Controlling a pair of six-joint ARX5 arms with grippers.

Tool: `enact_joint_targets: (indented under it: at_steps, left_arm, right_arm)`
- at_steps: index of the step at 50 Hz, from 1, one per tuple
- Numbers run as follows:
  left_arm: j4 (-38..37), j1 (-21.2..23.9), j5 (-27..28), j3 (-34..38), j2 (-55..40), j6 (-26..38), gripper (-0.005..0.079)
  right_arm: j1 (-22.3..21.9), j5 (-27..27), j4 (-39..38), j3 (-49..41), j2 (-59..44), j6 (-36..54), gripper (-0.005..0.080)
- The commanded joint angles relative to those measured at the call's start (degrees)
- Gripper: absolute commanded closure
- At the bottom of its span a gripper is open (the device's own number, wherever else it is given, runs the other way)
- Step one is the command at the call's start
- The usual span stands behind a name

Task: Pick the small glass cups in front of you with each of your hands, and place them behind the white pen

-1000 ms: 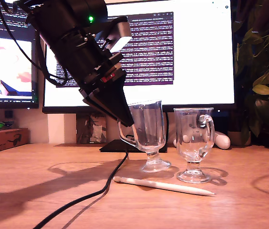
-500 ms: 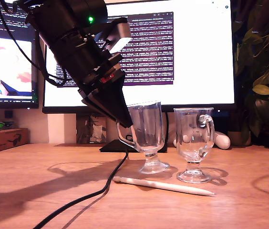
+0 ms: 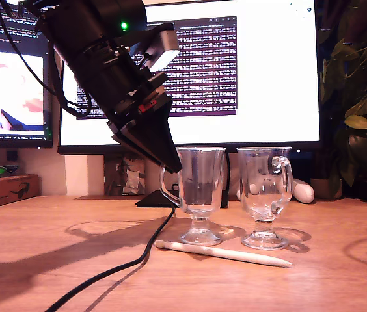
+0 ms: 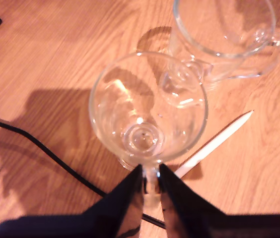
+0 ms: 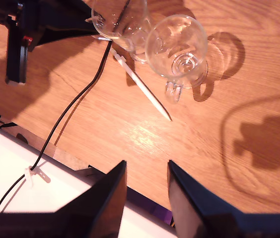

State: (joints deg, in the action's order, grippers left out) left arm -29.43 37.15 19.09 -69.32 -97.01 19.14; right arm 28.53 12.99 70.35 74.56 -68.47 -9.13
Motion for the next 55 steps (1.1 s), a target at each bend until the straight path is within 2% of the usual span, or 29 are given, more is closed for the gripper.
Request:
enact_joint_targets:
  at_steps: [1, 16, 27, 29, 34, 35, 36, 38, 49, 55]
  left_arm:
    - [0.7, 0.3, 0.1, -1.0, -1.2, -0.3, 0.0647]
    - [-5.7, -0.8, 0.1, -6.1, -1.1, -0.3, 0.0644]
    - [-14.6, -2.2, 0.1, -9.0, -1.1, -0.3, 0.0647]
    - [-16.0, -2.8, 0.0, -9.0, -0.7, -0.3, 0.0656]
    - [-18.6, -5.0, 0.1, -9.0, -0.2, -0.3, 0.0769]
    - [-19.0, -5.4, 0.1, -9.0, 0.0, -0.3, 0.0767]
    - [-19.5, -6.0, 0.2, -9.0, 0.1, -0.3, 0.0765]
    - [-20.3, -7.0, 0.6, -9.0, 0.5, -0.3, 0.0765]
    - [-23.7, -14.1, 8.0, -9.0, 2.7, -2.8, 0.0765]
    - [-25.5, -17.5, 14.5, -9.0, 4.1, -5.1, 0.0765]
  right_arm:
    - [-0.1, 0.2, -0.3, 0.5, 0.4, 0.2, 0.0520]
    - [-0.1, 0.2, -0.6, 0.5, 0.5, 0.6, 0.0521]
    - [-0.2, -0.4, -0.7, 0.5, 0.7, 1.7, 0.0527]
    - [-0.2, -1.2, -0.9, 0.5, 0.9, 1.7, 0.0552]
    - [-0.2, -4.7, -2.2, 0.5, 1.8, 1.7, 0.0716]
    - [-0.2, -5.6, -2.6, 0.5, 2.1, 1.7, 0.0751]
    - [-0.2, -6.3, -3.2, 0.5, 2.4, 1.7, 0.0772]
    - [-0.2, -7.7, -4.2, 0.5, 3.0, 1.7, 0.0760]
    - [-0.2, -12.2, -8.7, 0.5, 7.0, 4.1, 0.0759]
    - [-0.8, -15.1, -9.2, -0.5, 8.6, 5.3, 0.0759]
